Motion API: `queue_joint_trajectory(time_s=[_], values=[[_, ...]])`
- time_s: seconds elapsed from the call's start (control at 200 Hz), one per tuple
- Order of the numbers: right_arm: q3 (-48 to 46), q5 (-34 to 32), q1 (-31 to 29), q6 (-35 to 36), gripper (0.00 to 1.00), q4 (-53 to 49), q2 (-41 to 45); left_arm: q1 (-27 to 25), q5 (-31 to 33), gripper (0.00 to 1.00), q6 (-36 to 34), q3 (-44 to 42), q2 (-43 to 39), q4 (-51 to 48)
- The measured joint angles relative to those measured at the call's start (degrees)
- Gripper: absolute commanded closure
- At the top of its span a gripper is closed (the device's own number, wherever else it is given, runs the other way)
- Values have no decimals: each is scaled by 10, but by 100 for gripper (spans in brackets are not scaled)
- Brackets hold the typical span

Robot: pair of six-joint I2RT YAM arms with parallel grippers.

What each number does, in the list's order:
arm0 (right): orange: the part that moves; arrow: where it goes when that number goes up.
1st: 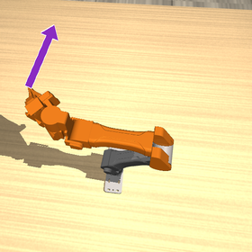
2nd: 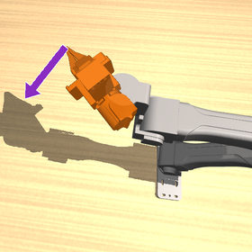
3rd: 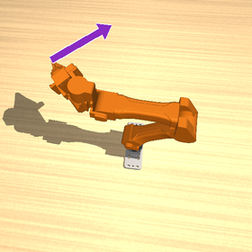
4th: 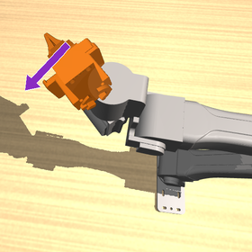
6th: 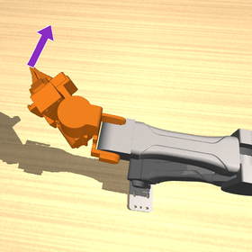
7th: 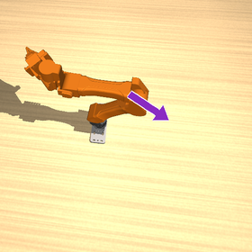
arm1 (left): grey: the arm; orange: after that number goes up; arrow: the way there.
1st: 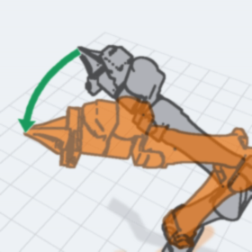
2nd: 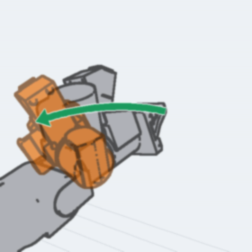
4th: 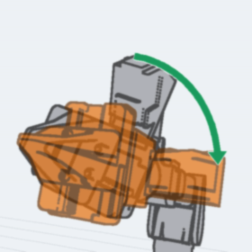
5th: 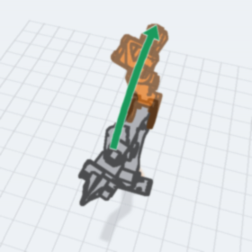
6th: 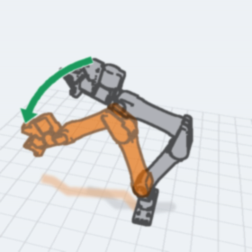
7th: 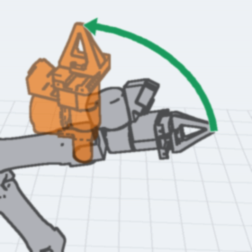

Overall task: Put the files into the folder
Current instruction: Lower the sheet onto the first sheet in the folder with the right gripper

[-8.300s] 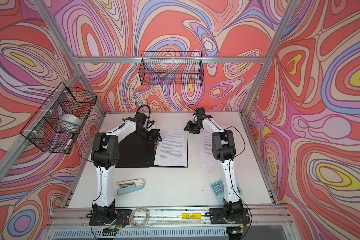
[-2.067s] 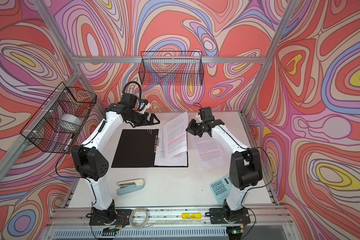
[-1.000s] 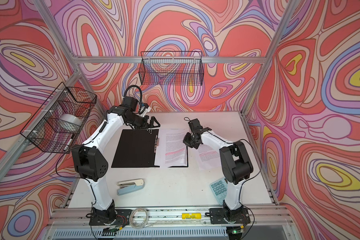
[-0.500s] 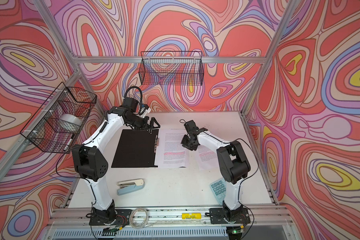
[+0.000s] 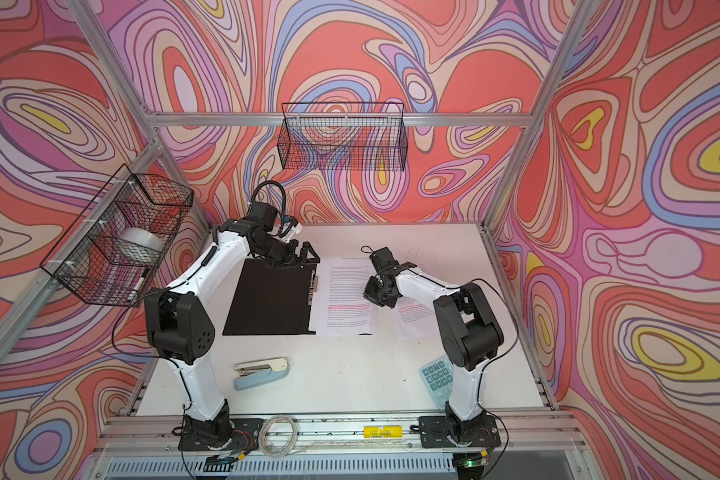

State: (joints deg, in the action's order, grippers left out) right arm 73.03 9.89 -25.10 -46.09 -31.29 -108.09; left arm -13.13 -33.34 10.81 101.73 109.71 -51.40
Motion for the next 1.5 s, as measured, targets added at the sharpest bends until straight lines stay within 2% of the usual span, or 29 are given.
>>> queue_joint_trajectory(time_s=[0.275, 0.461, 0.681, 0.891, 1.177, 1.498], values=[[2, 14, 0, -1, 94, 13, -16, 0, 0, 0, 6, -3, 0, 5], [8, 14, 0, 0, 87, 11, -16, 0, 0, 0, 6, -3, 0, 6], [13, -15, 0, 0, 84, -15, 2, 0, 0, 0, 6, -3, 0, 6], [1, -17, 0, 1, 83, -17, 16, 0, -1, 0, 6, -3, 0, 6], [-4, -7, 0, 1, 82, -9, -4, 0, -1, 0, 6, -3, 0, 7], [2, 13, 0, 0, 87, 2, -35, 0, -1, 0, 6, -9, 0, 9]])
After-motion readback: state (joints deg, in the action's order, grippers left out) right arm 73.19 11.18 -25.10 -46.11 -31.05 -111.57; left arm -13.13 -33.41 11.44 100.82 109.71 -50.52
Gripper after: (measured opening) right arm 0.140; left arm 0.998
